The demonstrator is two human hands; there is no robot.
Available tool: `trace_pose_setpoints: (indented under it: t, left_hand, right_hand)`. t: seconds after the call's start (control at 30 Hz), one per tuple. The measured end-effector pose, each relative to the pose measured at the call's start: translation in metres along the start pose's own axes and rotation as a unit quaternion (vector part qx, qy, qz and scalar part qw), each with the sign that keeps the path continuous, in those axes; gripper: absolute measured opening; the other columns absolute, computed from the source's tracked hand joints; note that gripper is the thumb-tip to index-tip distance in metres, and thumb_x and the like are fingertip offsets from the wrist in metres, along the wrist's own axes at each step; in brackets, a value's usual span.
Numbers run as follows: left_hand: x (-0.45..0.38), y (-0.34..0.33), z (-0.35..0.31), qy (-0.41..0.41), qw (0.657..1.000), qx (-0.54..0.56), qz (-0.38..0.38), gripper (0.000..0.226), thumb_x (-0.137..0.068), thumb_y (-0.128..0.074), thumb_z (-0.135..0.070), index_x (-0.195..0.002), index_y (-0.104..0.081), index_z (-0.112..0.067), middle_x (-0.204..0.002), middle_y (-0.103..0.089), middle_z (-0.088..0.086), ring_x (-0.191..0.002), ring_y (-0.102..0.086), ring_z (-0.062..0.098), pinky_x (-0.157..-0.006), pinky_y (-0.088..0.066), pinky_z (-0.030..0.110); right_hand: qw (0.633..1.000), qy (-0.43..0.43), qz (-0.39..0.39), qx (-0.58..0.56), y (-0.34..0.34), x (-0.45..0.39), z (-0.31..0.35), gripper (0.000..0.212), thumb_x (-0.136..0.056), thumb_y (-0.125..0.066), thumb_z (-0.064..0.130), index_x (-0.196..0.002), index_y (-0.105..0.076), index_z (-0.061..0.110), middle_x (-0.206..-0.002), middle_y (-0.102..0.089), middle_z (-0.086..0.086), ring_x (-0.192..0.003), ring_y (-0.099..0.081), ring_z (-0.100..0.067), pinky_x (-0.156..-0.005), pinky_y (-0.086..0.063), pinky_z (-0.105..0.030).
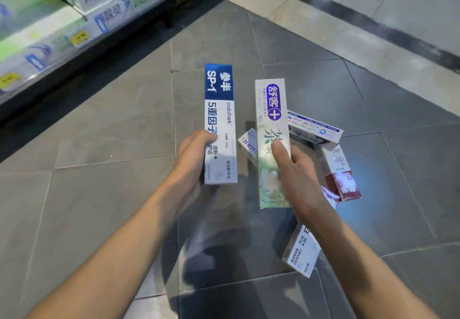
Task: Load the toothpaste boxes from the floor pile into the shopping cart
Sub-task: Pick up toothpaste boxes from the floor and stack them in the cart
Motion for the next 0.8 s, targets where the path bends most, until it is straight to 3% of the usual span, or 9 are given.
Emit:
trace_pose_setpoints:
  t: [0.2,0.27,0.33,0.4,0.53,0.6,0.7,0.8]
  left_hand:
    - [0.097,-0.005,-0.092,-0.021,0.998,0.006,0.058,0.016,-0.099,-0.049,-0.013,-0.094,-0.064,-0.016,-0.069,-0.068,-0.002,-0.057,-0.062,0.009,-0.051,-0.047,0.022]
    - [0.133,-0.006,-0.138,-0.026,0.998,0.013,0.057,0.018,-0.099,-0.049,-0.011,-0.094,-0.065,-0.015,-0.072,-0.069,0.000,-0.059,-0.063,0.010,-0.050,-0.049,0.021]
    - [0.170,-0.011,-0.191,-0.033,0.997,0.021,0.062,0.021,-0.098,-0.049,-0.011,-0.106,-0.068,-0.013,-0.091,-0.076,0.005,-0.071,-0.068,0.014,-0.061,-0.055,0.026]
    - [0.209,-0.018,-0.250,-0.037,0.997,0.028,0.068,0.033,-0.092,-0.053,-0.018,-0.121,-0.067,-0.012,-0.115,-0.074,0.012,-0.092,-0.070,0.025,-0.083,-0.054,0.041]
    - [0.296,-0.031,-0.369,-0.041,0.997,0.048,0.046,0.052,-0.074,-0.061,-0.027,-0.123,-0.067,-0.011,-0.125,-0.069,0.017,-0.119,-0.061,0.043,-0.104,-0.044,0.060]
    - [0.341,-0.039,-0.428,-0.047,0.997,0.049,0.036,0.050,-0.072,-0.065,-0.027,-0.119,-0.067,-0.011,-0.122,-0.070,0.018,-0.113,-0.065,0.041,-0.104,-0.044,0.061]
    - [0.406,-0.055,-0.510,-0.069,0.996,0.039,0.041,0.022,-0.092,-0.057,-0.015,-0.110,-0.070,-0.016,-0.112,-0.075,0.013,-0.094,-0.070,0.027,-0.089,-0.055,0.049]
    - [0.465,-0.068,-0.583,-0.106,0.993,0.018,0.048,0.019,-0.098,-0.061,-0.019,-0.115,-0.068,-0.015,-0.106,-0.077,0.008,-0.094,-0.074,0.025,-0.087,-0.058,0.047]
  right_hand:
    - [0.999,0.010,0.022,-0.022,-0.012,0.059,0.111,0.028,-0.100,-0.057,0.043,-0.110,-0.070,0.020,-0.093,-0.078,0.005,-0.083,-0.075,-0.015,-0.078,-0.059,-0.039]
    - [0.999,0.017,0.033,-0.018,-0.018,0.088,0.162,0.033,-0.090,-0.064,0.050,-0.108,-0.070,0.024,-0.095,-0.077,0.001,-0.088,-0.075,-0.025,-0.083,-0.061,-0.049]
    - [0.998,0.029,0.042,-0.022,-0.023,0.120,0.220,0.044,-0.077,-0.070,0.051,-0.111,-0.069,0.023,-0.101,-0.077,-0.002,-0.092,-0.074,-0.028,-0.086,-0.059,-0.055]
    - [0.997,0.031,0.061,-0.026,-0.027,0.152,0.281,0.051,-0.073,-0.075,0.047,-0.116,-0.066,0.020,-0.106,-0.076,-0.002,-0.096,-0.074,-0.025,-0.088,-0.059,-0.054]
    - [0.993,0.049,0.099,-0.037,-0.024,0.225,0.414,0.055,-0.077,-0.077,0.039,-0.123,-0.061,0.014,-0.109,-0.076,-0.003,-0.098,-0.075,-0.024,-0.089,-0.060,-0.051]
    - [0.993,0.058,0.097,-0.046,-0.018,0.262,0.481,0.056,-0.077,-0.076,0.034,-0.126,-0.060,0.011,-0.111,-0.076,-0.004,-0.099,-0.074,-0.024,-0.088,-0.060,-0.047]
    - [0.993,0.069,0.079,-0.048,-0.007,0.314,0.571,0.057,-0.078,-0.080,0.027,-0.128,-0.058,0.008,-0.112,-0.075,-0.007,-0.100,-0.074,-0.025,-0.089,-0.059,-0.047]
    - [0.993,0.075,0.076,-0.042,0.004,0.367,0.648,0.045,-0.086,-0.080,0.021,-0.126,-0.059,0.014,-0.109,-0.077,0.000,-0.096,-0.075,-0.019,-0.088,-0.061,-0.044]
Point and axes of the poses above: each hand's wrist, its own x-axis away from the middle knuckle, its own y-axis out of the back of the hand, z = x × y, the point moved 9 cm from there along -x, towards the middle knuckle
